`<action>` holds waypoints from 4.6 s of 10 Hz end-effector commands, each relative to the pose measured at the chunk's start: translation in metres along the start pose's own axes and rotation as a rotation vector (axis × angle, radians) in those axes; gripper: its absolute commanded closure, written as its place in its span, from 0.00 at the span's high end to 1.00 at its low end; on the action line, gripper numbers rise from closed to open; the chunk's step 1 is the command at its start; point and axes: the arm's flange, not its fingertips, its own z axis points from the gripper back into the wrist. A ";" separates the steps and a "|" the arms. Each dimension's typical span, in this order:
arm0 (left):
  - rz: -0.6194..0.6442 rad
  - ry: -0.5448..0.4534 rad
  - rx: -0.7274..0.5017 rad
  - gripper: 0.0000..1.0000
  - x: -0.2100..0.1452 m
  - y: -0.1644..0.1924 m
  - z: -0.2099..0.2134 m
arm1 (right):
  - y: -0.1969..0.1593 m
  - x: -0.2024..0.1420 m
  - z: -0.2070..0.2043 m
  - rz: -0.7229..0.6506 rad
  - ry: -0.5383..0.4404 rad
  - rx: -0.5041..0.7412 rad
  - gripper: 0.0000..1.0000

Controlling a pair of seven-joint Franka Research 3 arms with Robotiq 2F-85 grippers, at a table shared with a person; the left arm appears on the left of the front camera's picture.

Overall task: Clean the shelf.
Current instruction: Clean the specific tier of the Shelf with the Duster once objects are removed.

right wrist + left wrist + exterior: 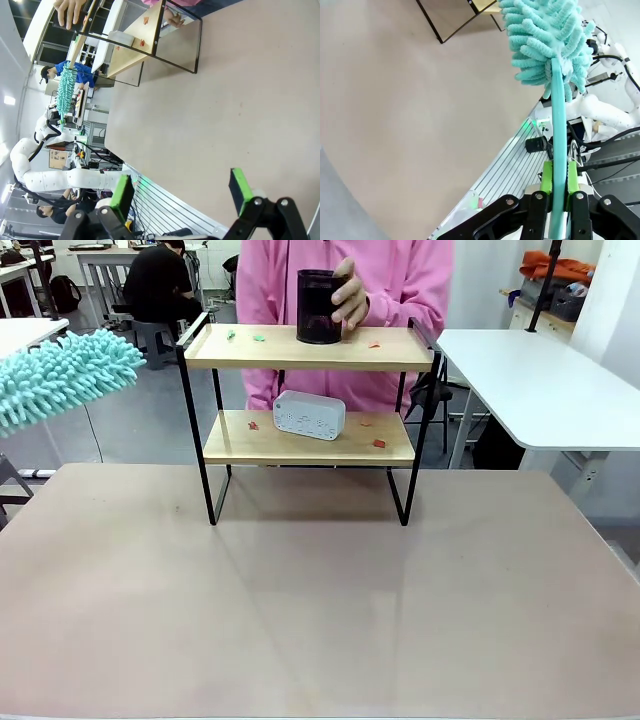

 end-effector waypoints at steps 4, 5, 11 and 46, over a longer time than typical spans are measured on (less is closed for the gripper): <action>-0.008 0.006 -0.010 0.00 -0.001 -0.004 0.000 | 0.001 0.001 -0.001 0.025 -0.015 0.015 1.00; -0.008 0.006 -0.010 0.00 -0.001 -0.004 0.000 | 0.001 0.001 -0.001 0.025 -0.015 0.015 1.00; -0.008 0.006 -0.010 0.00 -0.001 -0.004 0.000 | 0.001 0.001 -0.001 0.025 -0.015 0.015 1.00; -0.074 -0.394 0.771 0.13 0.124 -0.263 -0.282 | 0.001 0.001 -0.001 0.025 -0.015 0.015 1.00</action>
